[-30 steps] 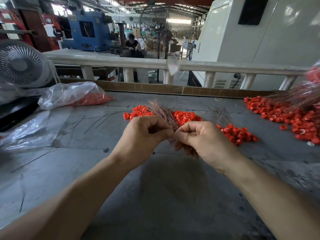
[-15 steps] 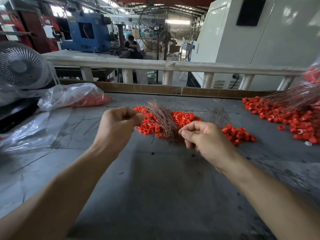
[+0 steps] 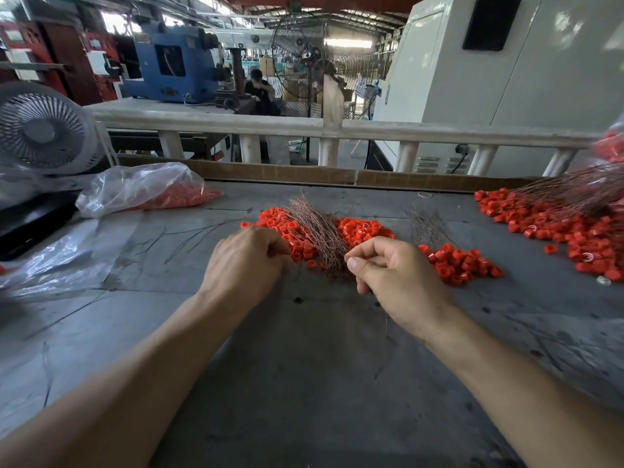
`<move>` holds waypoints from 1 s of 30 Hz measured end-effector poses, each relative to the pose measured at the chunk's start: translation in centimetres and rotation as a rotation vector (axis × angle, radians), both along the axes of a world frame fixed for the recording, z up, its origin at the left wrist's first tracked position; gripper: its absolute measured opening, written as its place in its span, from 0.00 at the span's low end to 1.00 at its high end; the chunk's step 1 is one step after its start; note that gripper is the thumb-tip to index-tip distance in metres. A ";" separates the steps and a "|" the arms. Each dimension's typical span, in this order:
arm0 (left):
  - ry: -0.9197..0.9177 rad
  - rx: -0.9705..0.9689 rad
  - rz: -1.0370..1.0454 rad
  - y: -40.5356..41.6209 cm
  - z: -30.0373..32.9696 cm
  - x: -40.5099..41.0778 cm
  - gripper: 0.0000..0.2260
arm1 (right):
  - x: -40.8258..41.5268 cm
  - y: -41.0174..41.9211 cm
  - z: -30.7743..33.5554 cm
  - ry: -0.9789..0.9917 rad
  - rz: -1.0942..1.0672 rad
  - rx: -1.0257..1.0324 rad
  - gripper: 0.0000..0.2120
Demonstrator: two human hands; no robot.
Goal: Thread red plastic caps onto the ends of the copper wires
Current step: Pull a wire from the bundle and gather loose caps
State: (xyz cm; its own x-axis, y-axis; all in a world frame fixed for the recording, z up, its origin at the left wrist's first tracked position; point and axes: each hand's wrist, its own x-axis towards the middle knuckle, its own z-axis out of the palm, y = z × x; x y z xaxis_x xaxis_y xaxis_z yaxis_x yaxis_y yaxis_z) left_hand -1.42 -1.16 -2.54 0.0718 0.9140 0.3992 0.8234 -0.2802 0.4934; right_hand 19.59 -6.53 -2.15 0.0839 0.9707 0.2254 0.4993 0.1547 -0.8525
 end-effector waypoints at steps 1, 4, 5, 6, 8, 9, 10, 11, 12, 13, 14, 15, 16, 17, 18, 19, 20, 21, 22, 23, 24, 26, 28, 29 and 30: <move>0.009 0.000 -0.004 0.0 0.0 0.1 0.03 | -0.1 0.0 0.0 -0.002 0.003 0.003 0.06; 0.028 0.006 -0.005 -0.1 -0.1 0.1 0.03 | -0.2 -0.1 -0.1 -0.009 0.010 0.018 0.07; 0.030 0.007 -0.002 -0.1 -0.1 0.1 0.03 | -0.2 -0.1 -0.1 -0.009 0.012 0.024 0.07; 0.027 0.010 -0.003 -0.1 -0.1 0.2 0.03 | -0.2 -0.1 -0.1 -0.007 0.015 0.032 0.07; -0.022 0.017 -0.024 -0.3 -0.1 0.3 0.03 | -0.2 -0.1 0.0 -0.002 0.017 0.061 0.07; -0.076 0.015 -0.046 -0.5 0.1 0.4 0.04 | -0.2 -0.2 0.1 0.005 0.018 0.082 0.07; -0.146 0.004 -0.078 -0.7 0.3 0.6 0.05 | -0.2 -0.1 0.2 0.014 0.019 0.104 0.07; -0.226 -0.015 -0.115 -1.0 0.6 0.8 0.06 | -0.2 -0.1 0.3 0.025 0.021 0.124 0.07; -0.323 -0.043 -0.155 -1.3 0.8 1.1 0.06 | -0.2 -0.1 0.4 0.037 0.025 0.143 0.07; -0.447 -0.087 -0.197 -1.6 1.0 1.4 0.07 | -0.2 -0.1 0.5 0.050 0.031 0.162 0.07; -0.592 -0.144 -0.242 -2.0 1.1 1.6 0.08 | -0.2 -0.2 0.6 0.061 0.038 0.181 0.07; -0.733 -0.203 -0.286 -2.3 1.2 1.9 0.09 | -0.2 -0.2 0.6 0.069 0.044 0.198 0.07; -0.852 -0.253 -0.327 -2.6 1.3 2.1 0.10 | -0.3 -0.3 0.7 0.071 0.051 0.214 0.07; -0.936 -0.293 -0.362 -2.8 1.3 2.2 0.10 | -0.4 -0.4 0.7 0.070 0.059 0.230 0.07; -0.994 -0.328 -0.388 -2.9 1.4 2.3 0.10 | -0.4 -0.6 0.8 0.065 0.067 0.245 0.06; -1.036 -0.359 -0.405 -3.0 1.5 2.3 0.10 | -0.5 -0.7 0.8 0.058 0.072 0.258 0.07; -1.067 -0.386 -0.418 -3.1 1.6 2.4 0.10 | -0.6 -0.7 0.9 0.049 0.076 0.268 0.07; -1.089 -0.409 -0.429 -3.1 1.6 2.4 0.11 | -0.6 -0.8 0.9 0.041 0.080 0.277 0.07; -1.103 -0.427 -0.439 -3.2 1.6 2.4 0.11 | -0.7 -0.8 1.0 0.036 0.083 0.286 0.07; -1.111 -0.439 -0.449 -3.2 1.6 2.3 0.12 | -0.7 -0.8 1.0 0.035 0.086 0.292 0.07; -1.115 -0.445 -0.458 -3.2 1.7 2.3 0.13 | -0.8 -0.9 1.1 0.033 0.089 0.297 0.07; -1.113 -0.445 -0.471 -3.3 1.8 2.3 0.13 | -0.8 -0.9 1.1 0.019 0.095 0.304 0.07; -1.107 -0.440 -0.476 -3.4 1.8 2.4 0.13 | -0.8 -1.0 1.2 0.004 0.102 0.304 0.07; -1.102 -0.441 -0.478 -3.4 1.8 2.4 0.13 | -0.8 -1.1 1.2 -0.002 0.104 0.304 0.07; -1.097 -0.442 -0.479 -3.5 1.8 2.4 0.13 | -0.8 -1.1 1.3 -0.008 0.106 0.304 0.07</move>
State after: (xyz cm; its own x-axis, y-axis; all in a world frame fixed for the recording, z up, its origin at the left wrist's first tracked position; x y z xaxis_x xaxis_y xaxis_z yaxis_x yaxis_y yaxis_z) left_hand 0.94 -4.62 -0.71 0.2568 0.9579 0.1284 -0.2108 -0.0741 0.9747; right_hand 18.82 -7.64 -0.89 -0.0170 0.8620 0.5066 0.4733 0.4533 -0.7553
